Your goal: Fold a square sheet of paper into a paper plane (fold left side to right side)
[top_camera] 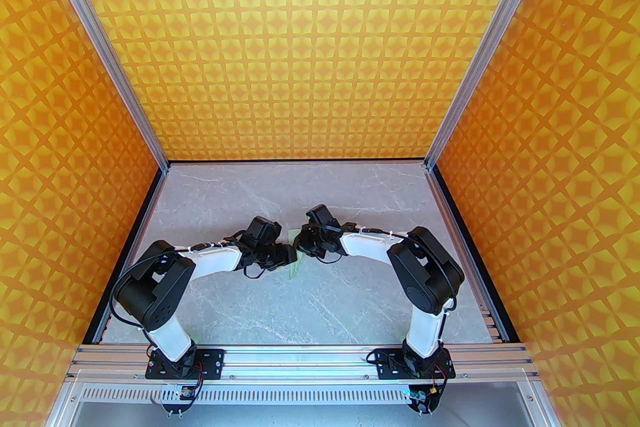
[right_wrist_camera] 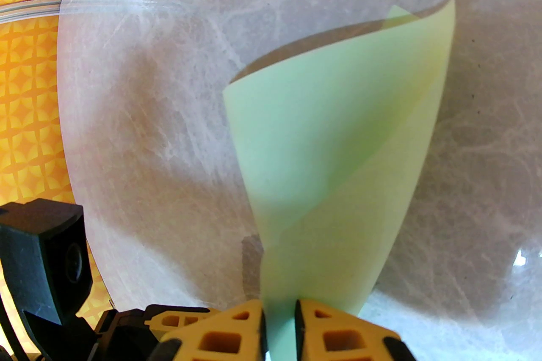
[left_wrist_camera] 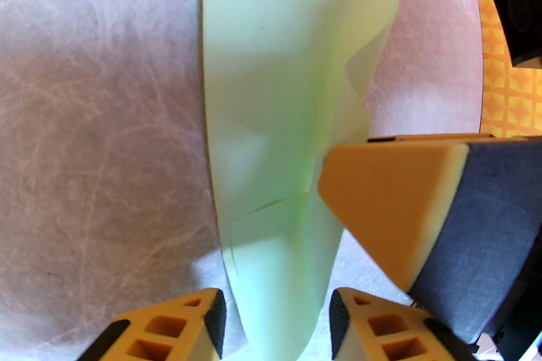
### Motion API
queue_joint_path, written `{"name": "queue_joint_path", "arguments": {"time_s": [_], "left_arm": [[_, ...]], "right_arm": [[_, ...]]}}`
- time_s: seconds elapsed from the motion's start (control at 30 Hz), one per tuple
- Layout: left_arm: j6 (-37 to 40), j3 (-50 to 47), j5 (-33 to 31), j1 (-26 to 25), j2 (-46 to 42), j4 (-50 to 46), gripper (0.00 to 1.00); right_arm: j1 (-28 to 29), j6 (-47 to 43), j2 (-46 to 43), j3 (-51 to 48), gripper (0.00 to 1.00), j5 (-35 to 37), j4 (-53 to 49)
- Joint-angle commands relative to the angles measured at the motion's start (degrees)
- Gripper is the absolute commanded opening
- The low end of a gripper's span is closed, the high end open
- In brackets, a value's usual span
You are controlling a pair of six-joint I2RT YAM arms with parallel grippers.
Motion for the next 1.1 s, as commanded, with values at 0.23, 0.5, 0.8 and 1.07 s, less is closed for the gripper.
{"name": "queue_joint_path", "arguments": {"time_s": [0.23, 0.5, 0.8, 1.07], "left_arm": [[-0.54, -0.21, 0.76, 0.31, -1.48, 4.24, 0.49], [0.2, 0.21, 0.94, -0.08, 2.59, 3.32, 0.47], [0.47, 0.13, 0.28, -0.42, 4.27, 2.88, 0.36], [0.42, -0.2, -0.03, -0.62, 5.24, 2.69, 0.28]], "right_arm": [[0.33, -1.02, 1.42, 1.09, 0.19, -0.72, -1.34], [0.33, -0.97, 0.93, 1.14, 0.19, -0.95, -1.16], [0.33, -1.19, 0.05, 0.87, 0.19, -0.81, -1.28], [0.33, -1.56, -0.76, 0.85, 0.24, -1.79, -0.21]]}}
